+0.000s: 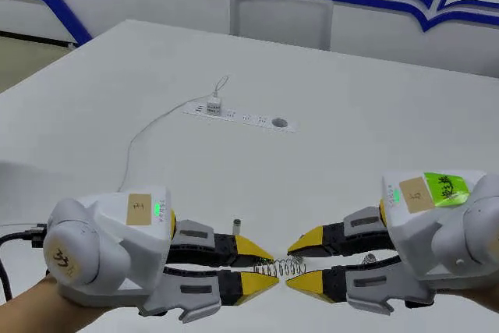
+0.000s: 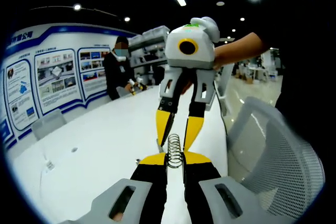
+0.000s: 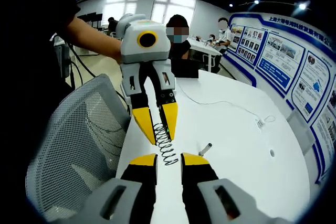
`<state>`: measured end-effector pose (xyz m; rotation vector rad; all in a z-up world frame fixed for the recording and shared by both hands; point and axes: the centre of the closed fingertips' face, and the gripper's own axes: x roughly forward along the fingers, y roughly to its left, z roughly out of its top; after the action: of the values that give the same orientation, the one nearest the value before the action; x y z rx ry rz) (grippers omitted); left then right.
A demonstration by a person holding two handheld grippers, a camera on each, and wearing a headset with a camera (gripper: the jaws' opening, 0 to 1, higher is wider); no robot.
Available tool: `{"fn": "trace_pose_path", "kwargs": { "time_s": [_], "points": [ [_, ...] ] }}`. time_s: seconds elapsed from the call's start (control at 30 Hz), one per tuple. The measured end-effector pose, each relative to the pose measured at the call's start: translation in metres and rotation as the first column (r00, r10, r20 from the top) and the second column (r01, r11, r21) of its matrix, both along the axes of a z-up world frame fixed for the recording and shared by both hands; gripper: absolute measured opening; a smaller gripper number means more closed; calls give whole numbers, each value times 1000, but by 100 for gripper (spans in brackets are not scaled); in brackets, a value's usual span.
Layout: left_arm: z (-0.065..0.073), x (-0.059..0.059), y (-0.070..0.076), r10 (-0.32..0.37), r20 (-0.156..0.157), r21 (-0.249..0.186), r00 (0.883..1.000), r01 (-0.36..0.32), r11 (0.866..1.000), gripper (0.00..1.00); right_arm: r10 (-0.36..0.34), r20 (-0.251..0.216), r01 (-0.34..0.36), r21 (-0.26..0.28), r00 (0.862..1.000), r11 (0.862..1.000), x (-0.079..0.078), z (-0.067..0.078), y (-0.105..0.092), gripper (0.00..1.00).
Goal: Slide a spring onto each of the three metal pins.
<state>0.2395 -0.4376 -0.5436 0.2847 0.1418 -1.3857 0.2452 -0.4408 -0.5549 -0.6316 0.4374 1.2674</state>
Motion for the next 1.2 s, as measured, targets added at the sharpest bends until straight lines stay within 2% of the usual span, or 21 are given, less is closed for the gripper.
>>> {"fn": "trace_pose_path", "kwargs": {
  "time_s": [0.1,0.2,0.23,0.37,0.63,0.93,1.1,1.2],
  "points": [
    [3,0,0,-7,0,-7,1000,7,1000,9,-5,-3,5,0,1000,1000,1,-2,-2,17],
    [4,-1,0,-19,-3,-9,1000,19,1000,9,-8,-3,8,15,1000,1000,2,0,-3,11],
    [4,1,0,-13,3,-8,1000,13,1000,9,-11,-13,12,29,1000,1000,2,2,-2,11],
    [3,3,1,-9,-2,-9,1000,9,1000,10,-22,-41,25,72,999,997,2,9,-1,11],
    [-1,3,1,-15,-1,11,1000,15,1000,10,-21,-103,34,128,995,991,-1,16,1,12],
    [-4,4,1,-6,-6,16,1000,6,1000,10,-20,-119,40,167,993,985,-3,22,7,12],
    [-4,6,3,10,-26,11,1000,-10,1000,10,-23,-126,50,219,992,974,-1,31,15,12],
    [-6,6,4,16,-23,18,1000,-15,1000,10,-19,-134,51,238,991,970,-1,34,21,12]
  ]
}}
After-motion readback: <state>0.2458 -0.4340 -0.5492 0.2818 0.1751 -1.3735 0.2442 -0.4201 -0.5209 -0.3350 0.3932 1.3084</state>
